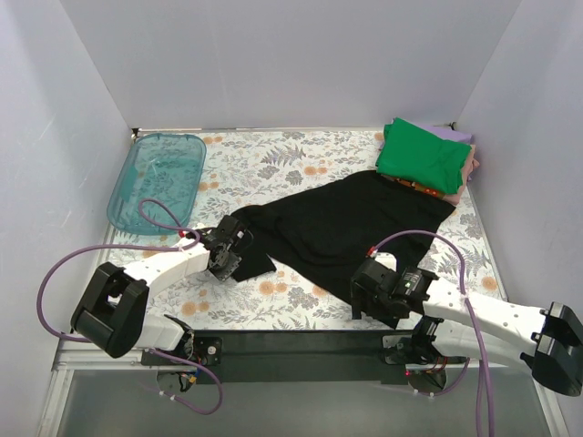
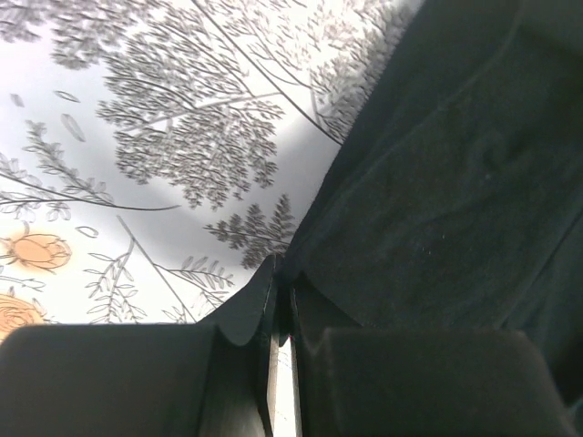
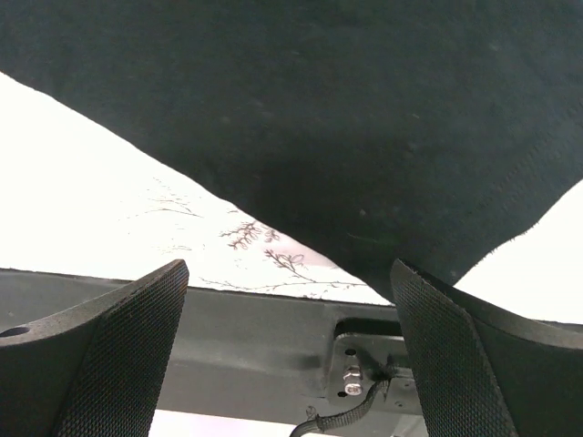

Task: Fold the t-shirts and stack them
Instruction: Flatten the tshirt out

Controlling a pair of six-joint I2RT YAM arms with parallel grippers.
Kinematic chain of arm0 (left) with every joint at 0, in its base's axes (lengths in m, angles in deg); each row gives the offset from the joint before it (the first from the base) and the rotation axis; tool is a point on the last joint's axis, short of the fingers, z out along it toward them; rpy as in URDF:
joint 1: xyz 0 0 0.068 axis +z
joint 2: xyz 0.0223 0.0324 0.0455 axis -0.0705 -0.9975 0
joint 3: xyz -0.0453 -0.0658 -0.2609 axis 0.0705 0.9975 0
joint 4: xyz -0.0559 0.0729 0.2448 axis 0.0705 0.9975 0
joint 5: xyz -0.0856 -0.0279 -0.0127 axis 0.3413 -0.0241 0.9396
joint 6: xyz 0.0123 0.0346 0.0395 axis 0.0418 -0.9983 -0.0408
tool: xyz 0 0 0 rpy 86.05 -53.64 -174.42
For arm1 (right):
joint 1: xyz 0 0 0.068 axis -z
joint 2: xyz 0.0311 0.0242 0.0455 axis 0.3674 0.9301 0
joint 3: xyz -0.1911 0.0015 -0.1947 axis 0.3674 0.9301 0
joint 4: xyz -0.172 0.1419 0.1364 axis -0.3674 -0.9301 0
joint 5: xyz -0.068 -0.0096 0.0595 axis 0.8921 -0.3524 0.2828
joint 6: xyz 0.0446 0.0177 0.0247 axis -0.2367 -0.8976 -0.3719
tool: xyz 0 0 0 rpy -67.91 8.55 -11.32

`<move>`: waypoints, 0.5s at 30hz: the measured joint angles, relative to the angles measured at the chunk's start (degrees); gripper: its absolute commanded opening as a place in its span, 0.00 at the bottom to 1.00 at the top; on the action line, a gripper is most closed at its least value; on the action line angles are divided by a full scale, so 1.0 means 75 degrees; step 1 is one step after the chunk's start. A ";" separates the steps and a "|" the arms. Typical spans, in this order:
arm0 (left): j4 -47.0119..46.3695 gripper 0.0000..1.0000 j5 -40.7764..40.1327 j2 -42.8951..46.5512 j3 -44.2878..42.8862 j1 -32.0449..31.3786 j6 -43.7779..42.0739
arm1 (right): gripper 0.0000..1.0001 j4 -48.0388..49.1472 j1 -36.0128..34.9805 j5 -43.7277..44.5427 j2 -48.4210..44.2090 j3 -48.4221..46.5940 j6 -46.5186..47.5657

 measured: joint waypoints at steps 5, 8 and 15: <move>0.0230 0.00 -0.0227 -0.0050 -0.0058 0.0073 0.0259 | 0.98 -0.0262 -0.0012 0.0154 -0.0353 0.0082 -0.0595; 0.0452 0.00 -0.0286 -0.0227 -0.0221 0.0227 0.0321 | 0.98 -0.0303 -0.0026 0.0169 -0.0289 0.0105 -0.0854; 0.0618 0.00 -0.0391 -0.0256 -0.0262 0.0347 0.0350 | 0.98 -0.0015 0.0041 0.0248 0.0525 0.0108 -0.0784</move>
